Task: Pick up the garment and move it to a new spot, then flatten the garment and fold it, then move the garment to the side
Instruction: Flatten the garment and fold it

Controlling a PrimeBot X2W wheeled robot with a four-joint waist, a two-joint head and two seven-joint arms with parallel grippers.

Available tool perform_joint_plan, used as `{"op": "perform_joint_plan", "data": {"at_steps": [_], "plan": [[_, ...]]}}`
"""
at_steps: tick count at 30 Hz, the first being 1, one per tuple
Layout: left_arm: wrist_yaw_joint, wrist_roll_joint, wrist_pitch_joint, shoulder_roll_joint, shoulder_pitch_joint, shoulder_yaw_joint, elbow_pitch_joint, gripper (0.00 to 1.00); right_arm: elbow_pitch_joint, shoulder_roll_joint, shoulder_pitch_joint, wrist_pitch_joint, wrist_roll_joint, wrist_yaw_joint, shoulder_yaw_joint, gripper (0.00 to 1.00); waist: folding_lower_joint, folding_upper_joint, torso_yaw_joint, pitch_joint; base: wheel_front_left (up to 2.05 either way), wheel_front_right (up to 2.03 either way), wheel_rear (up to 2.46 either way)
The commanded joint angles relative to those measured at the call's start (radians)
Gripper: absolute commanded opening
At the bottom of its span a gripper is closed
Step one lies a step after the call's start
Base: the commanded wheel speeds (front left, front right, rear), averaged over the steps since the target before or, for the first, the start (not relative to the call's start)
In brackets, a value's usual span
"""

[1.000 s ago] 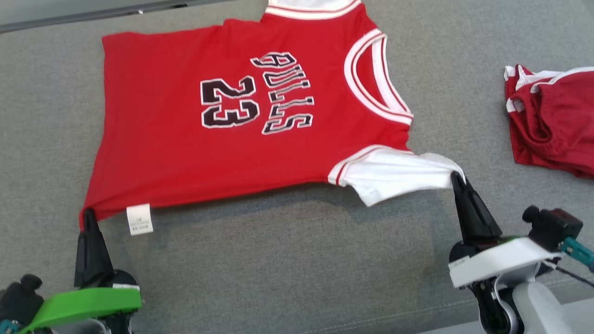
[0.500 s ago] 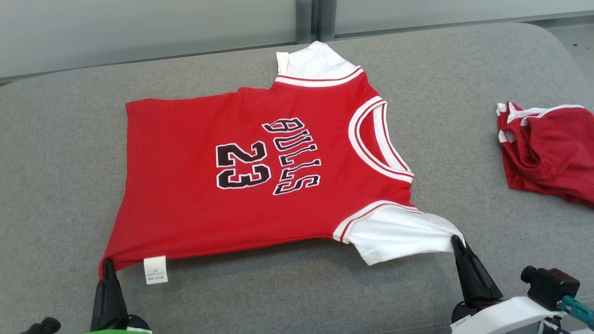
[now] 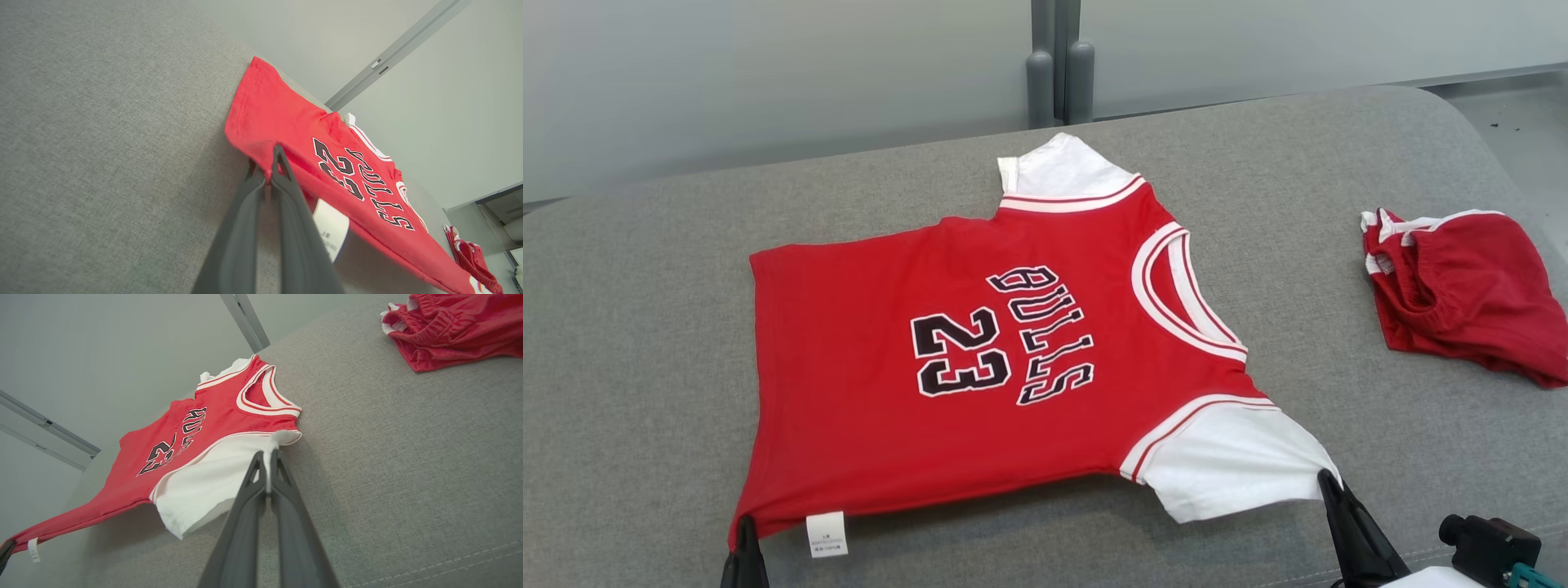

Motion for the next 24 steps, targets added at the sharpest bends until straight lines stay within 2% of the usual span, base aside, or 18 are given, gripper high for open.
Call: {"op": "perform_joint_plan", "data": {"at_steps": [1,17,21,24], "plan": [[0.002,0.0,-0.003,0.003,0.02,-0.003,0.004,0.0,-0.004,-0.001,0.017,0.004,0.001,0.0,-0.006,0.0,0.0001,0.0001,-0.001,-0.015,0.0,0.0,0.0],[0.01,-0.016,-0.003,0.003,-0.017,-0.044,0.062,0.0,0.055,0.012,-0.015,0.024,0.002,0.0,0.002,0.0,0.0001,0.0001,0.009,-0.045,0.0,0.0,0.0],[0.013,-0.048,-0.003,0.003,-0.044,-0.065,0.066,0.0,0.071,0.015,-0.038,0.017,0.0,0.0,-0.005,0.0,0.0001,0.0001,0.011,-0.043,0.0,0.0,0.0],[0.033,-0.103,-0.003,0.003,-0.082,-0.079,0.071,0.0,0.095,0.016,-0.068,0.014,0.006,0.0,-0.016,0.0,0.0001,0.0001,0.014,-0.04,0.0,0.0,0.0]]}}
